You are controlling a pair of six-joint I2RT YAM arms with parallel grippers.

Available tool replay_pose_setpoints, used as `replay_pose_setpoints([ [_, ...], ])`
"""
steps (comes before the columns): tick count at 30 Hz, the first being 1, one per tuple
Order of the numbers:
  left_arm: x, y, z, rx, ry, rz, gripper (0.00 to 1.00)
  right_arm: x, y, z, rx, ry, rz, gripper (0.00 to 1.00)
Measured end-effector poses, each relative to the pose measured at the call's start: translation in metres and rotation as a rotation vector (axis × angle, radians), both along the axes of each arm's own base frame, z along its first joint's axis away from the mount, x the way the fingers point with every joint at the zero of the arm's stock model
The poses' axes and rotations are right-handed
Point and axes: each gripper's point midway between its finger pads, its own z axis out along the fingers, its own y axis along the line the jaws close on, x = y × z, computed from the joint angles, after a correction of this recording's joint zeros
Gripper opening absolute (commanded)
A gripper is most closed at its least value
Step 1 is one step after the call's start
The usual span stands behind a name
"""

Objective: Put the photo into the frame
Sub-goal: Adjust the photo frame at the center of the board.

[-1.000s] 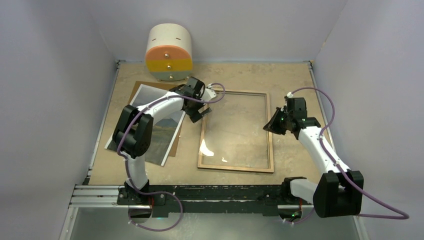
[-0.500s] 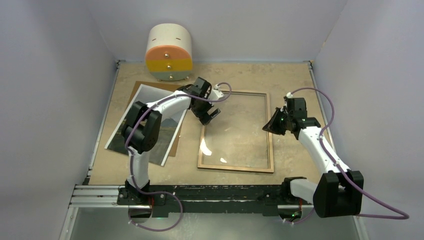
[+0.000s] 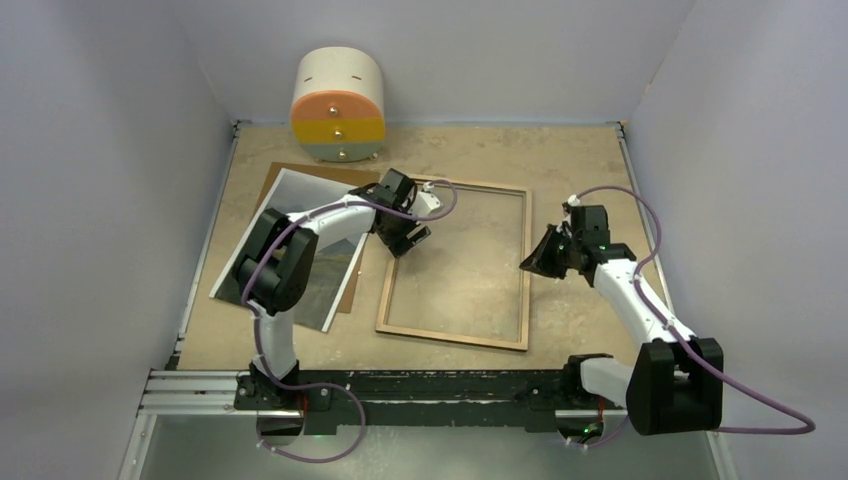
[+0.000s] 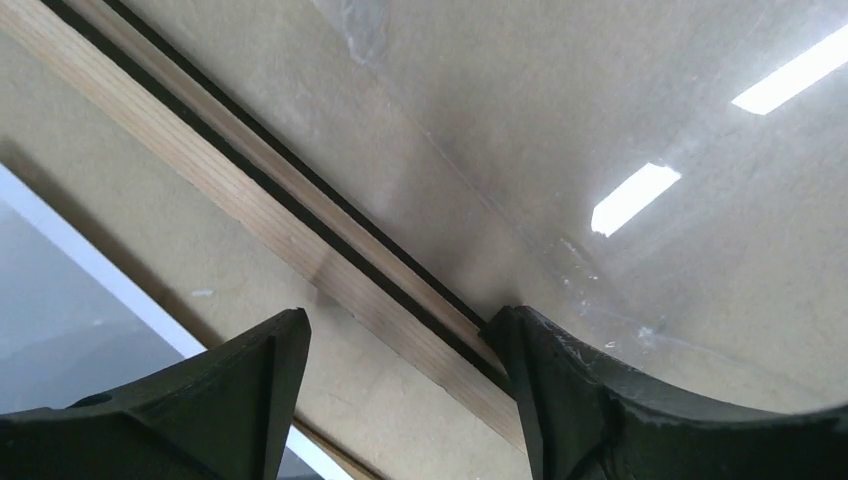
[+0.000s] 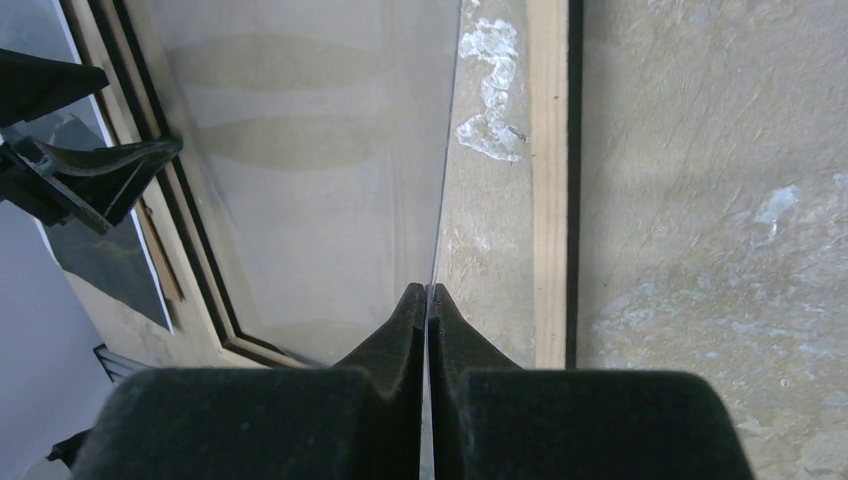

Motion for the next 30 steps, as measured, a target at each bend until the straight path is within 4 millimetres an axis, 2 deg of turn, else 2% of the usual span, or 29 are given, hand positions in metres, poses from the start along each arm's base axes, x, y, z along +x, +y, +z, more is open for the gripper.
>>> replay_pose_setpoints([
  [4,0.001,0.009,0.000,0.010,-0.007,0.012,0.75,-0.005,0.004,-0.007,0.024,0.015,-0.008,0.00],
  [11,-0.011,0.017,0.002,0.006,0.047,0.011,0.88,-0.005,0.015,-0.005,0.093,-0.006,0.001,0.00],
  [15,-0.013,0.020,0.023,-0.031,0.082,0.015,0.91,-0.002,0.023,0.007,0.147,-0.046,0.020,0.00],
  [18,0.005,0.028,0.062,-0.101,0.027,0.044,0.91,0.001,0.029,0.019,0.182,-0.069,0.038,0.00],
  [20,0.024,0.041,0.091,-0.133,-0.049,0.075,0.91,0.004,0.034,0.030,0.211,-0.086,0.050,0.00],
  [22,0.038,0.059,0.111,-0.141,-0.119,0.116,0.90,0.008,0.039,0.041,0.244,-0.108,0.062,0.00],
  [25,0.048,0.081,0.120,-0.126,-0.163,0.173,0.89,0.011,0.051,0.059,0.290,-0.134,0.088,0.00],
  [28,0.049,0.098,0.107,-0.095,-0.155,0.215,0.88,0.013,0.069,0.082,0.318,-0.167,0.137,0.00],
  [30,0.048,0.109,0.098,-0.069,-0.142,0.242,0.87,0.016,0.086,0.106,0.342,-0.207,0.185,0.00],
])
